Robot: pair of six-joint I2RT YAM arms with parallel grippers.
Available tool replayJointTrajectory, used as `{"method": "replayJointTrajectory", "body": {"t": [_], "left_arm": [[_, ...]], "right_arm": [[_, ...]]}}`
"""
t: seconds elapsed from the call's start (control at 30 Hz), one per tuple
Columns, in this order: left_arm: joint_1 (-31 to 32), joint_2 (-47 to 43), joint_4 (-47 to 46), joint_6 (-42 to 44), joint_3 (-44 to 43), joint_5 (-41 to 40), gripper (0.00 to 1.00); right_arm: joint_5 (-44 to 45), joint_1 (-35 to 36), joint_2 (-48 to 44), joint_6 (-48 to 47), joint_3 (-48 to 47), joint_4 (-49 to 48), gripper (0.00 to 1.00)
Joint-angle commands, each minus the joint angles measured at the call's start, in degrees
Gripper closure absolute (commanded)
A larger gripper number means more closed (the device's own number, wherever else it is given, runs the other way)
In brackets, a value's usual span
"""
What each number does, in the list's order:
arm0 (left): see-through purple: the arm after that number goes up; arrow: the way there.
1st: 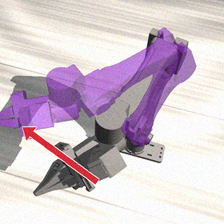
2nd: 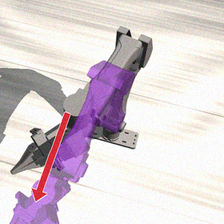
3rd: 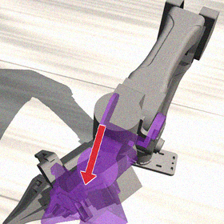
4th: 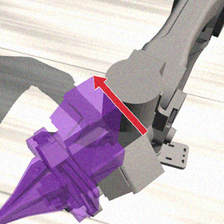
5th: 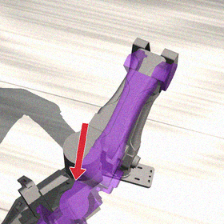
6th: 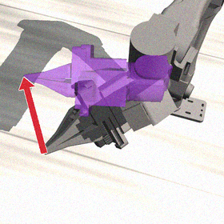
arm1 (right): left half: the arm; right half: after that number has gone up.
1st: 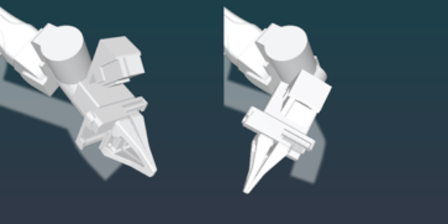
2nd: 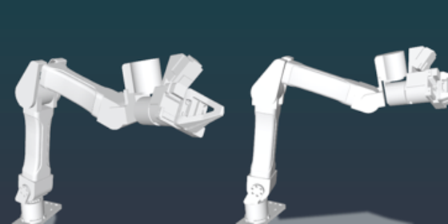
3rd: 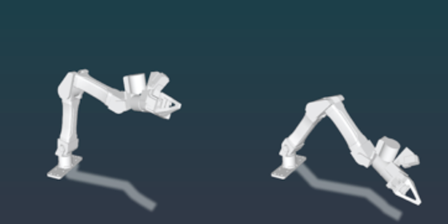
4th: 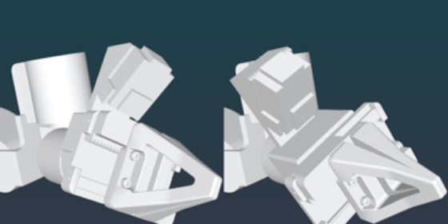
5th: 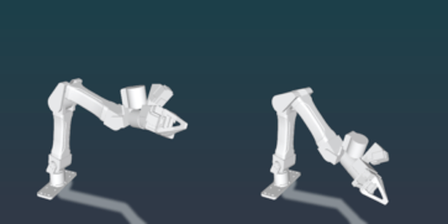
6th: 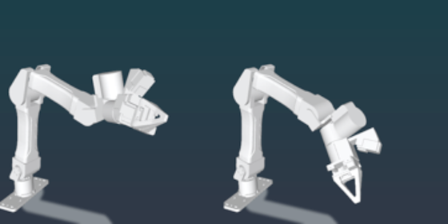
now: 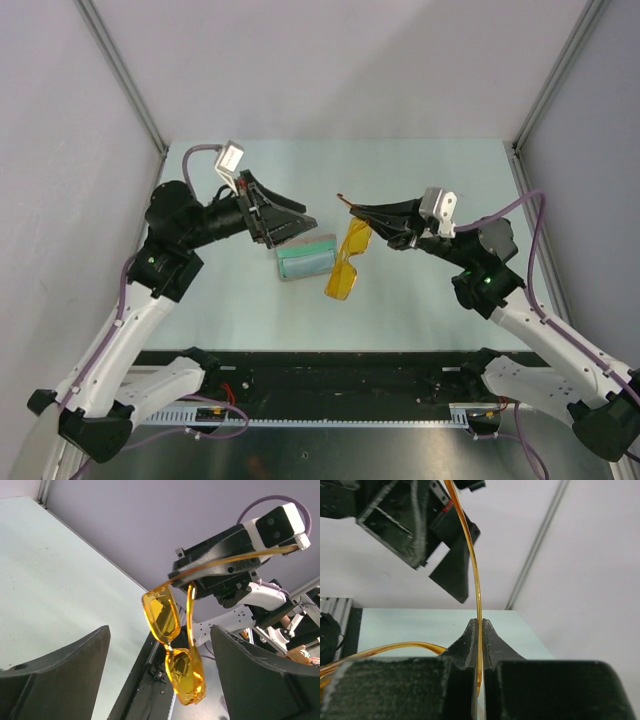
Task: Organize the sunglasses
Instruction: Close the left temple of the sunglasses at the center of the board, then pass from the right arm to the left
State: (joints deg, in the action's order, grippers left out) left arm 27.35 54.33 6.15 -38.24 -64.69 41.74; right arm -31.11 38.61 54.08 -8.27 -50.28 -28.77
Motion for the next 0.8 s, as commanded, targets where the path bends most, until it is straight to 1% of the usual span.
{"method": "replayJointTrajectory", "body": {"t": [0.0, 0.1, 0.13, 0.2, 0.23, 0.27, 0.33, 0.37, 0.4, 0.5, 0.77], "left_arm": [[-1.0, 2.8, -1.6, -5.6, 0.7, 3.1, 0.19], [-0.4, 6.5, -2.0, -7.2, 1.3, 7.6, 0.26], [0.0, 7.0, -3.0, -7.3, 1.5, 10.4, 0.26], [2.0, 8.1, -4.1, -7.6, 1.6, 12.0, 0.27], [2.6, 8.3, -5.9, -7.8, 1.7, 13.5, 0.27], [3.1, 8.4, -9.0, -10.7, 3.0, 15.0, 0.29], [3.2, 8.7, -18.5, -15.7, 5.5, 17.4, 0.35], [3.2, 8.8, -18.9, -16.6, 6.2, 18.0, 0.39], [3.2, 8.8, -19.2, -16.6, 6.6, 18.3, 0.41], [3.6, 7.8, -21.6, -17.6, 7.7, 19.8, 0.41], [3.7, 6.0, -22.4, -18.1, 8.0, 19.8, 0.38]], "right_arm": [[-5.6, -0.1, -2.5, 2.5, -3.6, -3.6, 1.0], [-6.3, 0.1, -2.5, 3.4, -3.8, -5.1, 1.0], [-6.5, 0.2, -2.4, 3.6, -3.9, -5.5, 1.0], [-6.9, 0.4, -2.1, 4.0, -4.1, -6.3, 1.0], [-6.9, 0.8, -1.7, 4.2, -4.2, -6.6, 1.0], [-6.9, 0.9, -1.6, 4.1, -4.3, -6.8, 1.0], [-6.8, 1.2, -1.3, 3.9, -4.4, -7.2, 1.0], [-6.6, 1.4, -1.1, 3.9, -4.5, -7.3, 1.0], [-6.5, 1.6, -1.3, 3.9, -4.5, -7.5, 1.0], [-6.2, 1.8, -0.9, 3.5, -4.8, -7.4, 1.0], [-4.1, 2.3, -0.5, 1.5, -5.4, -5.5, 1.0]]}}
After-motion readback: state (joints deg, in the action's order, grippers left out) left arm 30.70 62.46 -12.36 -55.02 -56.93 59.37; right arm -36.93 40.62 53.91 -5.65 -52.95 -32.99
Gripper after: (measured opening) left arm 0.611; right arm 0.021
